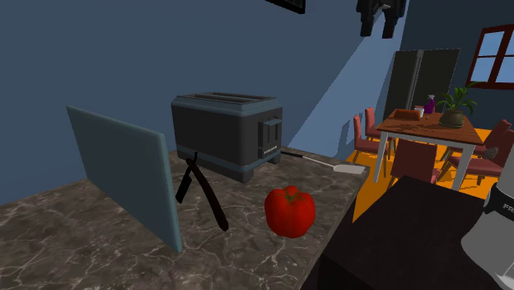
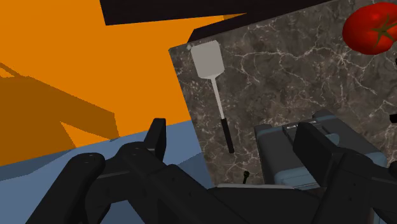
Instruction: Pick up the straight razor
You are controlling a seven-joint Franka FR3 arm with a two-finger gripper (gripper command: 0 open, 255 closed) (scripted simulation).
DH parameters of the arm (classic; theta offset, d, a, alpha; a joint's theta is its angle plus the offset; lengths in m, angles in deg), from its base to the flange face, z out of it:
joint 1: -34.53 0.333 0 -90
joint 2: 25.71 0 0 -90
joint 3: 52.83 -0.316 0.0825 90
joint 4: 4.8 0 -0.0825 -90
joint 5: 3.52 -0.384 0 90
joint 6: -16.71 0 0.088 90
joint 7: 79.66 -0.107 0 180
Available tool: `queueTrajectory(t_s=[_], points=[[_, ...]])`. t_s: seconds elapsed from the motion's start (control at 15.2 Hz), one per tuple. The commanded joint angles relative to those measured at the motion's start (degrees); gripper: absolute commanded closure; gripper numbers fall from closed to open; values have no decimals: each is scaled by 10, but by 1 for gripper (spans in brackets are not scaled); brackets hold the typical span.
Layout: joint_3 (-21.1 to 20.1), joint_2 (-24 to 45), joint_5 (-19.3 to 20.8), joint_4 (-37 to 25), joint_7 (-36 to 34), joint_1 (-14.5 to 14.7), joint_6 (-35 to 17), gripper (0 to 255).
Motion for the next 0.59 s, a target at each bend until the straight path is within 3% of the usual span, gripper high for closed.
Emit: queueTrajectory(t_s=[0.0, 0.53], points=[[0, 0, 0, 0, 0, 0, 0, 0], [-84, 66, -45, 27, -69, 42, -108, 0]])
